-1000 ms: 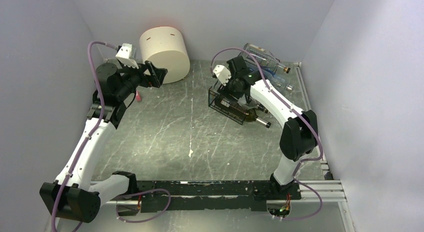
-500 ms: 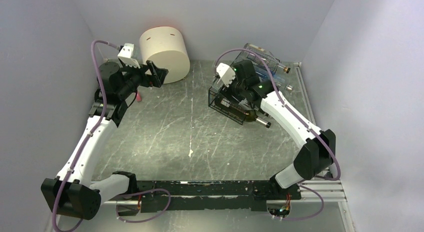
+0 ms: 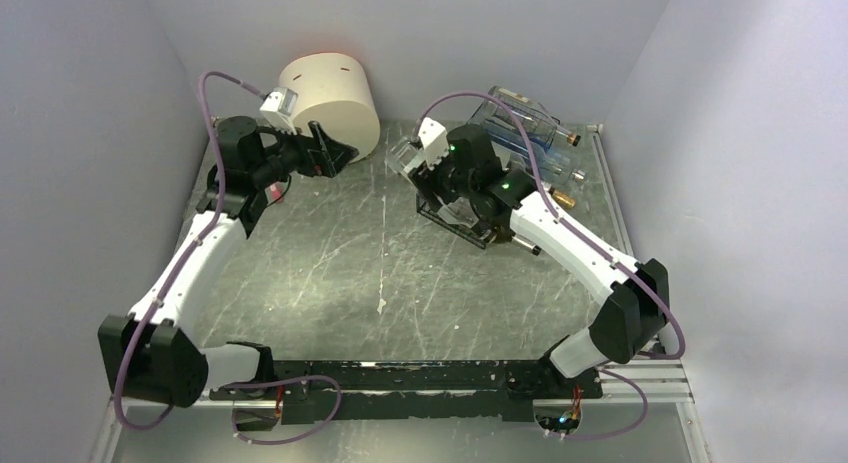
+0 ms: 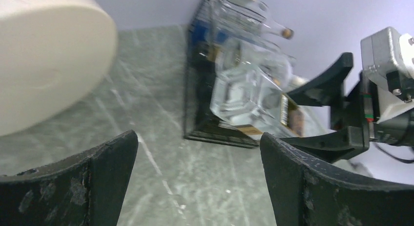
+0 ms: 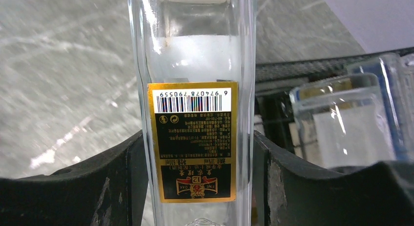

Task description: Take the wine bottle off the wine rack

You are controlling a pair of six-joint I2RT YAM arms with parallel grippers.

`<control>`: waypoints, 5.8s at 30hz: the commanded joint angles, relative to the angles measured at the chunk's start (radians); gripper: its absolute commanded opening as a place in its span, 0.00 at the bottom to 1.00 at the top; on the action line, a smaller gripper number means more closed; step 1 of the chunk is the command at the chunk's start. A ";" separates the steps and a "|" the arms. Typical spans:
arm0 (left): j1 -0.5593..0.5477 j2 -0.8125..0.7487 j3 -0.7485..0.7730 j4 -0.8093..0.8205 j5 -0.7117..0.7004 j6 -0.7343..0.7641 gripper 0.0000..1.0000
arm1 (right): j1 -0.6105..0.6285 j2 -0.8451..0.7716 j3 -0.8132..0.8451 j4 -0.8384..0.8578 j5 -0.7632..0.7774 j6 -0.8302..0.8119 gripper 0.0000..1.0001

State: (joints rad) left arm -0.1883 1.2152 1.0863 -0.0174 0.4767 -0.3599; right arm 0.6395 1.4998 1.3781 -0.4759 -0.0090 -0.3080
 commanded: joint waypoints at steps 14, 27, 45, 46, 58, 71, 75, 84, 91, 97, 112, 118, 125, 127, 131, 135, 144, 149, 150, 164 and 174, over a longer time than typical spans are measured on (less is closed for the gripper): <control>-0.008 0.097 -0.032 0.205 0.276 -0.227 0.99 | 0.054 0.024 -0.049 0.498 0.116 0.669 0.00; -0.289 -0.229 -0.190 0.177 -0.138 0.376 0.99 | -0.031 0.047 0.124 0.216 0.132 1.243 0.00; -0.583 -0.396 -0.442 0.286 -0.071 1.384 0.92 | -0.246 0.099 0.199 0.112 -0.547 1.364 0.00; -0.622 -0.373 -0.430 0.281 -0.101 1.423 0.92 | -0.246 0.101 0.201 0.108 -0.559 1.364 0.00; -0.786 -0.179 -0.411 0.506 -0.262 1.579 0.77 | -0.246 0.052 0.123 0.139 -0.612 1.395 0.00; -0.784 -0.091 -0.379 0.574 -0.281 1.668 0.69 | -0.242 -0.002 0.043 0.190 -0.653 1.442 0.00; -0.786 -0.084 -0.357 0.557 -0.245 1.677 0.66 | -0.234 -0.005 0.039 0.185 -0.649 1.440 0.00; -0.786 -0.092 -0.338 0.522 -0.226 1.677 0.55 | -0.201 0.000 0.030 0.206 -0.645 1.451 0.00; -0.791 -0.123 -0.335 0.486 -0.244 1.662 0.16 | -0.184 0.021 0.013 0.299 -0.680 1.448 0.03; -0.800 -0.196 -0.394 0.466 -0.344 1.627 0.07 | -0.184 0.033 0.020 0.302 -0.649 1.362 0.52; -0.799 -0.300 -0.344 0.462 -0.675 1.193 0.07 | -0.264 0.134 0.244 -0.004 -0.520 1.135 1.00; -0.676 -0.272 -0.254 0.448 -0.778 0.891 0.07 | -0.413 0.052 0.280 -0.090 -0.569 1.068 1.00; -0.369 -0.150 -0.079 0.336 -0.640 0.504 0.07 | -0.500 -0.123 0.244 -0.110 -0.406 0.937 1.00; -0.283 -0.111 -0.042 0.340 -0.611 0.424 0.07 | -0.500 -0.157 0.254 -0.135 -0.334 0.866 1.00; -0.159 -0.036 0.017 0.317 -0.567 0.356 0.07 | -0.500 -0.210 0.277 -0.183 -0.254 0.731 1.00; -0.017 0.014 -0.008 0.363 -0.418 0.272 0.07 | -0.500 -0.267 0.250 -0.158 -0.226 0.692 1.00; 0.064 0.033 -0.100 0.383 -0.208 0.515 0.07 | -0.500 -0.280 0.236 -0.144 -0.220 0.645 1.00; 0.090 0.038 -0.108 0.389 -0.180 0.513 0.07 | -0.500 -0.262 0.215 -0.137 -0.249 0.657 1.00; 0.096 0.044 -0.108 0.392 -0.177 0.505 0.07 | -0.500 -0.257 0.210 -0.136 -0.256 0.659 1.00; 0.129 0.115 -0.100 0.390 -0.108 0.496 0.07 | -0.500 -0.252 0.184 -0.130 -0.267 0.655 1.00; 0.143 0.151 -0.124 0.427 -0.089 0.510 0.07 | -0.500 -0.256 0.171 -0.134 -0.272 0.658 1.00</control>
State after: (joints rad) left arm -0.0574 1.3762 0.9405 0.2428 0.3523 0.1326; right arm 0.1406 1.2583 1.5623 -0.6189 -0.2737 0.3584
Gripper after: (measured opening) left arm 0.371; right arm 0.997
